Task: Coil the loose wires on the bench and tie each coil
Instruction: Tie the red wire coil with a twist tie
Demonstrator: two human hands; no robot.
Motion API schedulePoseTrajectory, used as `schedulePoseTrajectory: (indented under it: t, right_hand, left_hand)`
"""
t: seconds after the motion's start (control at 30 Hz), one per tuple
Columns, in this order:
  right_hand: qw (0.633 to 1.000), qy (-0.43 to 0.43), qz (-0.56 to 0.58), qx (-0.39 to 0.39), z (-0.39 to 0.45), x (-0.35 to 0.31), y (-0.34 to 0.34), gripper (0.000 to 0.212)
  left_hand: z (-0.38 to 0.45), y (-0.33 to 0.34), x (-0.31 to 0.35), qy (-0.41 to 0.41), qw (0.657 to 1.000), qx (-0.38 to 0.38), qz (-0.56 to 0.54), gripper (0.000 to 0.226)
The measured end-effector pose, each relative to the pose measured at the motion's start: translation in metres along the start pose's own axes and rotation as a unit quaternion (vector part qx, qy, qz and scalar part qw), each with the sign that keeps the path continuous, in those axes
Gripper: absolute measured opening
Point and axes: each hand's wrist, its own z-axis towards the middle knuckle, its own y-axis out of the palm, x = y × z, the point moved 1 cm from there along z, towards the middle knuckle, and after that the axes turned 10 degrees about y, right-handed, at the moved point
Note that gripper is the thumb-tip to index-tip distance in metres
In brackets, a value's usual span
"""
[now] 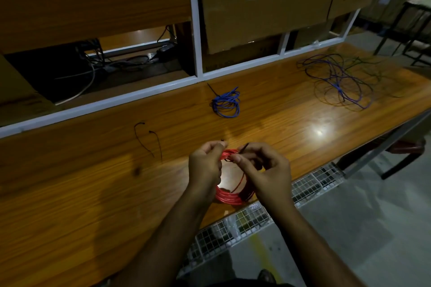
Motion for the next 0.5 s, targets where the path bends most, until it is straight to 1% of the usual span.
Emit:
schedulePoseTrajectory:
  t: [0.03, 0.1, 0.17, 0.23, 0.3, 0.37, 0.5]
  right_hand:
    - [0.999, 0.022, 0.025, 0.023, 0.0, -0.001, 0.0, 0.02]
    - [0.996, 0.051, 0.034, 0.064, 0.0, -0.004, 0.001, 0.02]
    - [0.994, 0.065, 0.02, 0.09, 0.002, -0.006, 0.001, 0.015]
    - [0.993, 0.064, -0.028, 0.099, 0.005, -0.008, 0.002, 0.015]
    - [0.987, 0.029, -0.124, 0.096, 0.008, -0.01, 0.003, 0.015]
    - [0.974, -0.032, -0.207, 0.088, 0.009, -0.012, 0.004, 0.013]
    - [0.94, -0.126, -0.3, 0.105, 0.01, -0.019, 0.005, 0.008]
  left_hand:
    - [-0.001, 0.0, 0.0, 0.007, 1.0, 0.0, 0.013, 0.014]
    - [-0.005, 0.0, 0.0, 0.018, 0.999, 0.001, 0.028, 0.013]
    - [-0.009, 0.001, 0.001, 0.027, 0.999, 0.003, 0.034, 0.012]
    - [-0.012, 0.001, 0.002, 0.044, 0.998, 0.002, 0.044, 0.013]
    - [-0.014, 0.001, 0.003, 0.068, 0.996, 0.004, 0.064, 0.013]
    - [-0.017, 0.001, 0.003, 0.083, 0.994, 0.009, 0.076, 0.013]
    - [-0.018, 0.002, 0.004, 0.088, 0.992, 0.025, 0.09, 0.013]
